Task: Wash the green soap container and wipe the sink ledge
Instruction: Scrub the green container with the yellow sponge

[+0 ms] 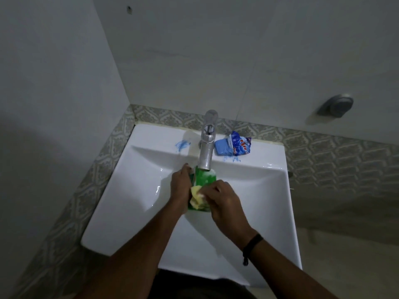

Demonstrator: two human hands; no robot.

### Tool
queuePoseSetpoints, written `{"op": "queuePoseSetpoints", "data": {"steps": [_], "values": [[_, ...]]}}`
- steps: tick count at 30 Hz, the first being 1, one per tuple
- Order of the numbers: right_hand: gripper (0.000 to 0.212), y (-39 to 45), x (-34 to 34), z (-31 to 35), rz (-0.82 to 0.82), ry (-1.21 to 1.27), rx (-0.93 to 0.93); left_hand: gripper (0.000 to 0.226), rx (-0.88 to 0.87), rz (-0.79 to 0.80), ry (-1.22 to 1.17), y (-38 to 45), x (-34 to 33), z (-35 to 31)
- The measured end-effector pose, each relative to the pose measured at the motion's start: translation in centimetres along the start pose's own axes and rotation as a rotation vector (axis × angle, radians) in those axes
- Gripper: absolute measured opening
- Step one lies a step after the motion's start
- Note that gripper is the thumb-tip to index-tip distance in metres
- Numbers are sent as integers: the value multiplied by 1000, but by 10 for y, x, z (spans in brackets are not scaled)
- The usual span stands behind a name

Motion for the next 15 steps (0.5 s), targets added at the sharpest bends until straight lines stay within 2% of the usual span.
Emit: {"op": "queuePoseSetpoints", "data": {"steps": [2,3,5,9,10,13,15], "values": [[25,6,-1,-12,7,0,-24,38,66,73,-48,-4,-2,4],[24,15,2,-22,-35,-9,-99,38,73,95,-45,-5,-4,9],[23,26,4,-25,-59,-12,-184,38,111,85,-87,-7,-4,15],[24,6,-6,3,80,13,43,36,270,64,-264,0,3,16],[22,5,-5,0,87,3,17,37,314,66,-295,-1,4,17],[22,14,-1,-17,-47,-94,-109,40,449,114,-369,-1,2,29],[22,10,-4,-5,-43,-105,-28,41,502,109,-389,-2,3,30]]}}
Point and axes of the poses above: each hand's wrist, its own y-axis towards the middle knuckle, its own x-axis out of the back of the hand, z = x × y, the point moved 2 cm from there along y, towards the middle knuckle, and after that the axes turned 3 degrees about x, right-handed, at the moved point
